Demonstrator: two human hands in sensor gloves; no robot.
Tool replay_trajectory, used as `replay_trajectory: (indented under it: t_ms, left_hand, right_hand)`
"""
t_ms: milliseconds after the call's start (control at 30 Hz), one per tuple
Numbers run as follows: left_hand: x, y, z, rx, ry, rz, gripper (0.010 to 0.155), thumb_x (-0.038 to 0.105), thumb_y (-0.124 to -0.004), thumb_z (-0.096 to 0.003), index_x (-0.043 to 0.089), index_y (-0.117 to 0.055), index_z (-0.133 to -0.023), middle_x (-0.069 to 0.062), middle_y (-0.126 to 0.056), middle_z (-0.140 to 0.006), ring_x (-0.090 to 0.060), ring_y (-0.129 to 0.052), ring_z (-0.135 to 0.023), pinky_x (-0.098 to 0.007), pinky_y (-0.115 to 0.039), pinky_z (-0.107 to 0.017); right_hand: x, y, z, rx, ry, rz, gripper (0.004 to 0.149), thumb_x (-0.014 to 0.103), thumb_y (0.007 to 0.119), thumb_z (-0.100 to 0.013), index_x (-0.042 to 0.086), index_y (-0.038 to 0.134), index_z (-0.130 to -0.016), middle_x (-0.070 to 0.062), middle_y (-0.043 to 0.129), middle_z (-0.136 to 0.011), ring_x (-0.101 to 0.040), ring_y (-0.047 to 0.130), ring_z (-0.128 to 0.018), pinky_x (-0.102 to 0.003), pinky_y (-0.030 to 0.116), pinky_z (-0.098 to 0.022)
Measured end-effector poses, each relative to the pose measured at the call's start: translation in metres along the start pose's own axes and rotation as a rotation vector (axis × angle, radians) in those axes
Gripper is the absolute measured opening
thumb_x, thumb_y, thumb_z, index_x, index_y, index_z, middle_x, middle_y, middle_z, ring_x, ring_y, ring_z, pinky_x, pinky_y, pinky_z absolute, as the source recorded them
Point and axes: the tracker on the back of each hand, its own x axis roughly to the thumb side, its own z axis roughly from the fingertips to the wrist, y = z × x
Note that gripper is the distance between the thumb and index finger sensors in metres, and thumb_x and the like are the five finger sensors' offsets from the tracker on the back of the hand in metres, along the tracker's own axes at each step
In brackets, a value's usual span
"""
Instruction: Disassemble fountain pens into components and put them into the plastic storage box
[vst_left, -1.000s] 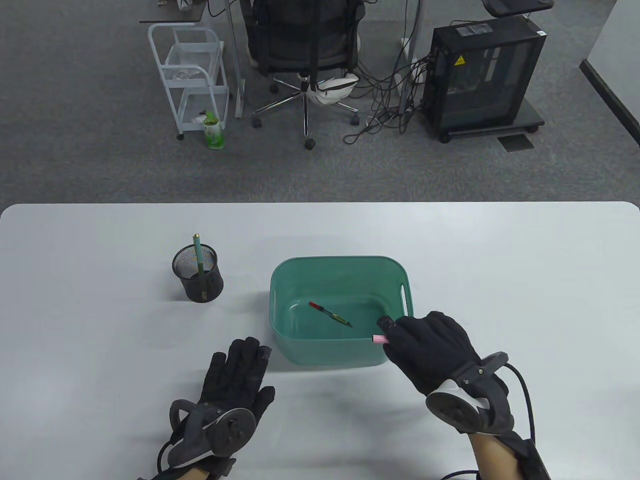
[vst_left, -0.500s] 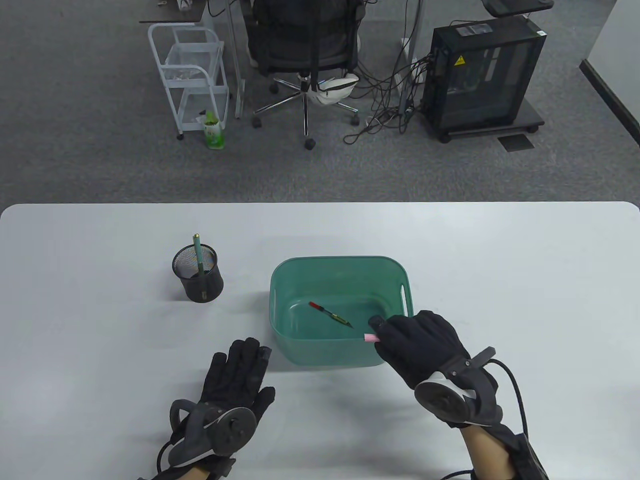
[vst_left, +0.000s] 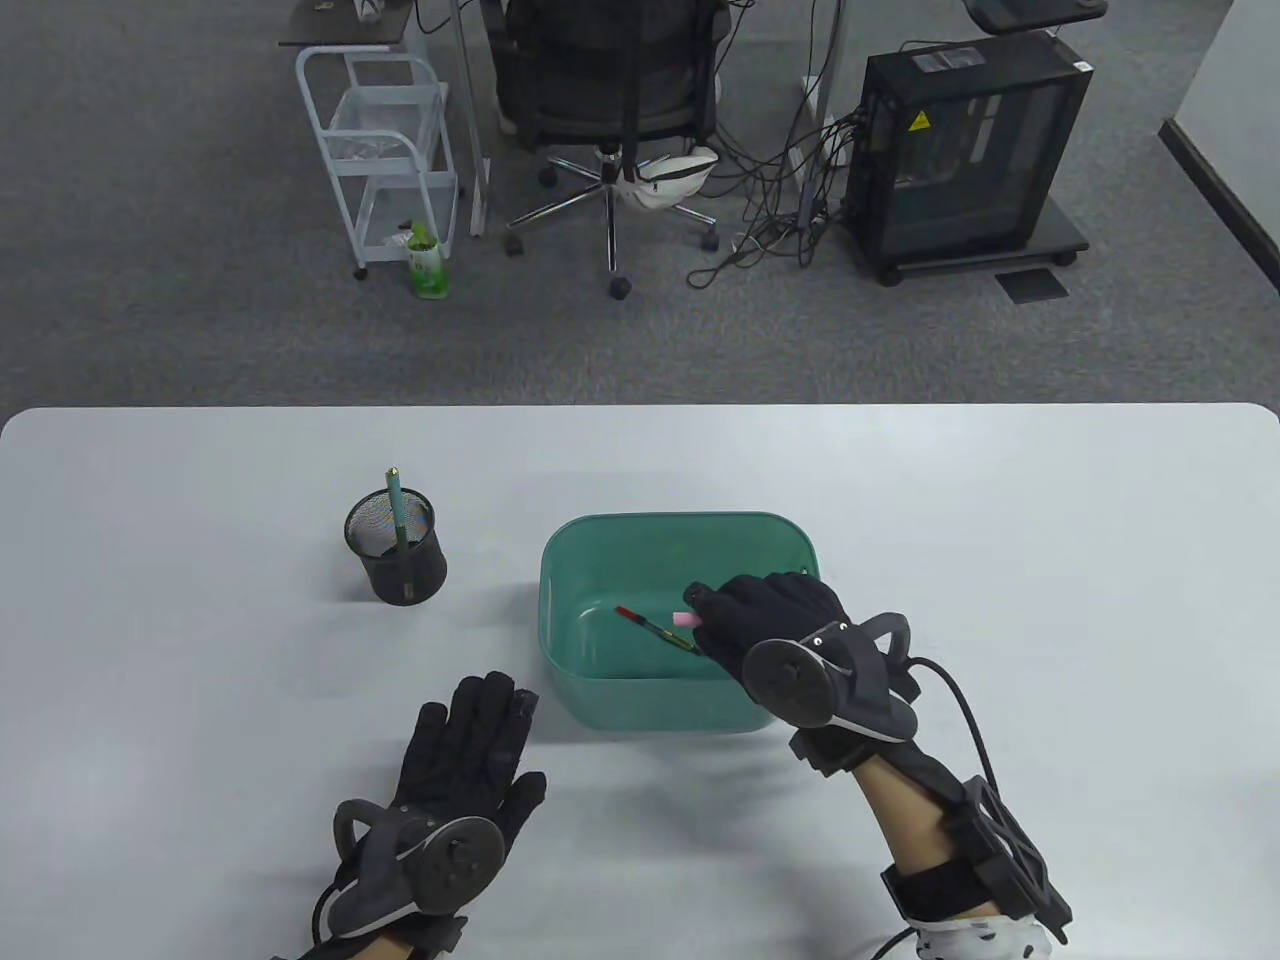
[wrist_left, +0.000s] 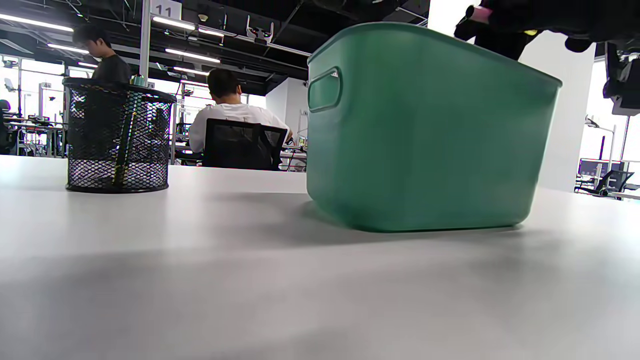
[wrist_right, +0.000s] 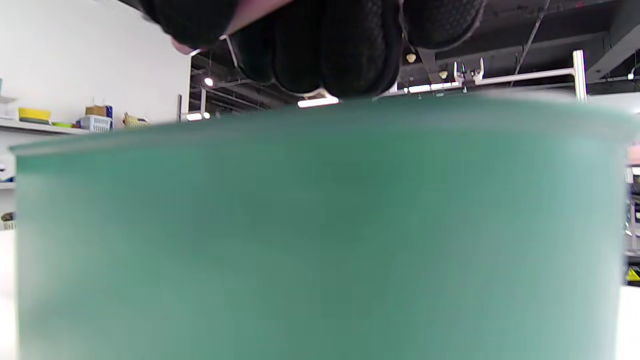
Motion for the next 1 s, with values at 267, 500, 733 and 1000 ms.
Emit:
replay_trajectory:
  t_ms: [267, 500, 733, 1000]
  left_hand:
    - [-0.001, 0.0, 0.001, 0.007, 0.0, 0.005, 0.071, 0.049, -0.041, -0.0682, 0.012, -0.031, -0.128, -0.016, -0.03, -0.135, -0.039, -0.027, -0.122, -0.054, -0.018, -0.087]
    - [-0.002, 0.0, 0.001, 0.005, -0.002, 0.005, 0.071, 0.049, -0.041, -0.0682, 0.012, -0.031, -0.128, -0.016, -0.03, -0.135, -0.039, -0.027, -0.122, -0.054, -0.018, -0.087]
    - [-0.002, 0.0, 0.001, 0.0, -0.001, 0.004, 0.071, 0.049, -0.041, -0.0681, 0.012, -0.031, -0.128, -0.015, -0.03, -0.135, -0.039, -0.027, -0.122, -0.054, -0.018, -0.087]
    - [-0.002, -0.001, 0.001, -0.004, 0.001, 0.006, 0.071, 0.049, -0.041, -0.0681, 0.012, -0.032, -0.127, -0.015, -0.03, -0.135, -0.038, -0.027, -0.123, -0.054, -0.018, -0.087]
  right_hand:
    - [0.001, 0.01, -0.007, 0.056, 0.016, -0.008, 0.046, 0.049, 0.07, -0.054, 0.033, 0.082, -0.096, 0.004, 0.085, -0.087, -0.015, 0.089, -0.071, -0.045, 0.067, -0.071]
    - [0.001, 0.015, -0.008, 0.078, 0.018, -0.002, 0.046, 0.049, 0.07, -0.054, 0.033, 0.082, -0.096, 0.004, 0.085, -0.087, -0.015, 0.089, -0.071, -0.045, 0.067, -0.071]
    - [0.001, 0.021, -0.009, 0.098, 0.016, 0.012, 0.046, 0.049, 0.07, -0.054, 0.033, 0.081, -0.096, 0.004, 0.085, -0.088, -0.015, 0.089, -0.071, -0.045, 0.067, -0.071]
    - [0.0, 0.02, -0.006, 0.055, 0.001, 0.024, 0.054, 0.051, 0.07, -0.054, 0.034, 0.071, -0.106, 0.002, 0.074, -0.104, -0.019, 0.081, -0.091, -0.048, 0.058, -0.078]
